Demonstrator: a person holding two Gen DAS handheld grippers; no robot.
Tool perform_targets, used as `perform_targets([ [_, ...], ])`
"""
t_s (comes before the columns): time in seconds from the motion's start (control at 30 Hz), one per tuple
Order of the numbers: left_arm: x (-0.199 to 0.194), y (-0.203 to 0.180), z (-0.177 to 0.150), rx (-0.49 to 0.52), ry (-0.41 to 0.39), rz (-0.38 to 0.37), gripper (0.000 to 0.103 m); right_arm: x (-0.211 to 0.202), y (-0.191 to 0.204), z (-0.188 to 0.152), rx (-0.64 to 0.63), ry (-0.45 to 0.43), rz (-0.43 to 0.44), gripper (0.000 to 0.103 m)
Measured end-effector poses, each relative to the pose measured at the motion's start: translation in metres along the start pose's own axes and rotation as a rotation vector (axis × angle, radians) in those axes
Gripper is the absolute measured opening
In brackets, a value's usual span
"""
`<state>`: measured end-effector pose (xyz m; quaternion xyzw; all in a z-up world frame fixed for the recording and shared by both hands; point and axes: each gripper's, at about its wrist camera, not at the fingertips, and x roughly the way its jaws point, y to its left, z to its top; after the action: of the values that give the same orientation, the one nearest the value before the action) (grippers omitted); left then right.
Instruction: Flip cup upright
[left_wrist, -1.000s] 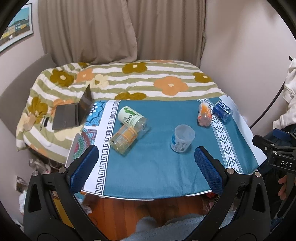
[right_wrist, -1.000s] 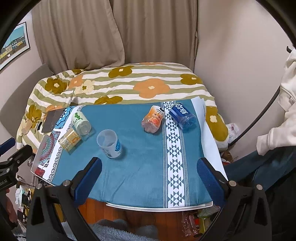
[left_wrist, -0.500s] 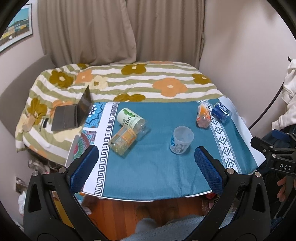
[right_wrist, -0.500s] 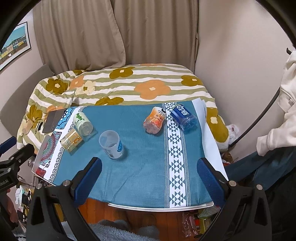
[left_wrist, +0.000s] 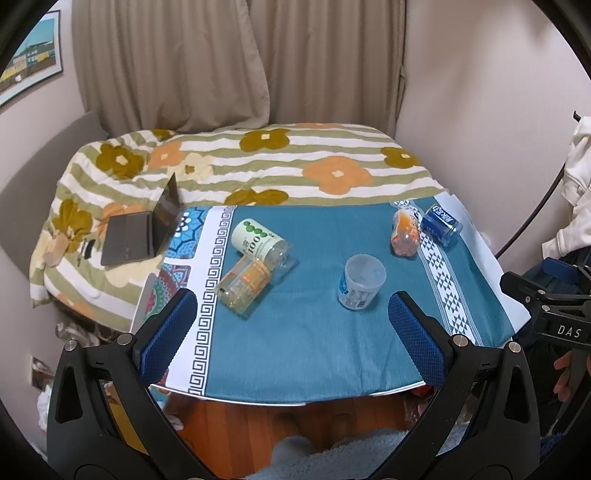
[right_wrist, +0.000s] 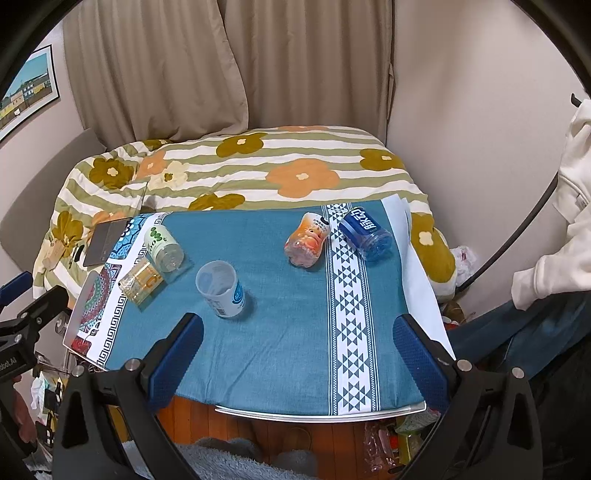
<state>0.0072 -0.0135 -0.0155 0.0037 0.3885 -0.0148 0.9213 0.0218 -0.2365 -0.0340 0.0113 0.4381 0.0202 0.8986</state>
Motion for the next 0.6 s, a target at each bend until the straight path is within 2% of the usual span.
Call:
perform_targets([
  [0.6,0.0014,0.0006,0.0011,0.009,-0.008,-0.001,0.103,0.0013,-0.0012,0.0011,0.002,-0.001,-0.001,0.102],
])
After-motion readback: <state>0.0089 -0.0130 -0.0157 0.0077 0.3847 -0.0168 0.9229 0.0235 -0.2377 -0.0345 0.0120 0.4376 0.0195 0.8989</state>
